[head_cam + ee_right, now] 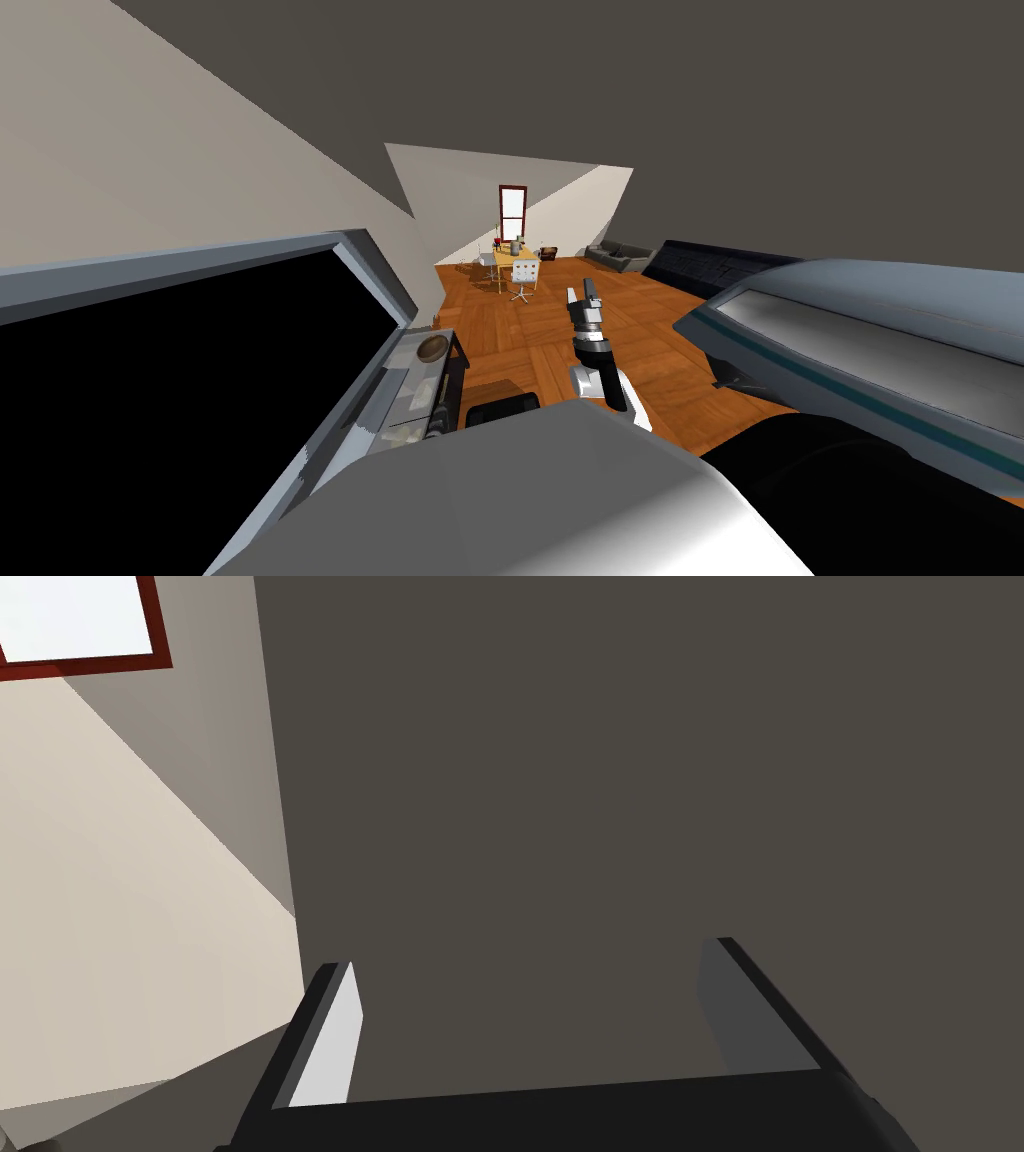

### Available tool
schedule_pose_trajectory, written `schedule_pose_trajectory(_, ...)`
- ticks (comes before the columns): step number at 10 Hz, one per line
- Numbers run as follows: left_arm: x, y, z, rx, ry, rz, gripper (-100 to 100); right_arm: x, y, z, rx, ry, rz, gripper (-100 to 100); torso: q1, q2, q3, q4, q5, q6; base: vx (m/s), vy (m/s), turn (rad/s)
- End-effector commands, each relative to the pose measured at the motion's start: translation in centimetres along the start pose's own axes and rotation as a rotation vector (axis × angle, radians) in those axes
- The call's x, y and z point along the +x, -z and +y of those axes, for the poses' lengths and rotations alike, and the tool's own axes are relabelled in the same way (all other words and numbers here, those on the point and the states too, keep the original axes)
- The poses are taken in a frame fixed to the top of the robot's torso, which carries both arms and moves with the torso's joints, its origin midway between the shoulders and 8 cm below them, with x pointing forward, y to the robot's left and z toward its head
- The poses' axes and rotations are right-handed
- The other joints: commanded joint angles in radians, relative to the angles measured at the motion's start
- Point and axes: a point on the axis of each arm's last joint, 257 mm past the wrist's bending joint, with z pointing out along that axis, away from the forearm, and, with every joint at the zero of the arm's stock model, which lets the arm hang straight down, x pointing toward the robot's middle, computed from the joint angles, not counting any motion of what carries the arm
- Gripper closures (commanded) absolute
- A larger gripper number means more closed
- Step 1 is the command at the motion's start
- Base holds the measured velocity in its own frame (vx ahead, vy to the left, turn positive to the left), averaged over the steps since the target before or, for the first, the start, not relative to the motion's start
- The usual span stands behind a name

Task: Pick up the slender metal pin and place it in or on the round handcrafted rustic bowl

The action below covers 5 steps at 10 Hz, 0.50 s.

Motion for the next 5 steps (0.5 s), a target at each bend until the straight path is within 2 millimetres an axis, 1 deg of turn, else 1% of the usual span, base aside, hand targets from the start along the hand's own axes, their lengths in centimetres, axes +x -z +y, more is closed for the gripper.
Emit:
schedule_pose_trajectory(1, 0.00, 0.00, 0.00, 0.000, 0.000, 0.000, 100, 0.00, 0.00, 0.00, 0.000, 0.000, 0.000, 0, 0.000, 0.000, 0.000, 0.000, 0.000, 0.000, 0.000, 0.000, 0.000)
schedule_pose_trajectory(3, 0.00, 0.00, 0.00, 0.000, 0.000, 0.000, 100, 0.00, 0.00, 0.00, 0.000, 0.000, 0.000, 0, 0.000, 0.000, 0.000, 0.000, 0.000, 0.000, 0.000, 0.000, 0.000)
schedule_pose_trajectory(4, 0.00, 0.00, 0.00, 0.000, 0.000, 0.000, 0, 0.00, 0.00, 0.00, 0.000, 0.000, 0.000, 0, 0.000, 0.000, 0.000, 0.000, 0.000, 0.000, 0.000, 0.000, 0.000)
schedule_pose_trajectory(5, -0.53, -0.58, -0.57, -0.005, 0.003, -0.003, -100, 0.00, 0.00, 0.00, 0.000, 0.000, 0.000, 0, 0.000, 0.000, 0.000, 0.000, 0.000, 0.000, -0.043, 0.010, -0.028)
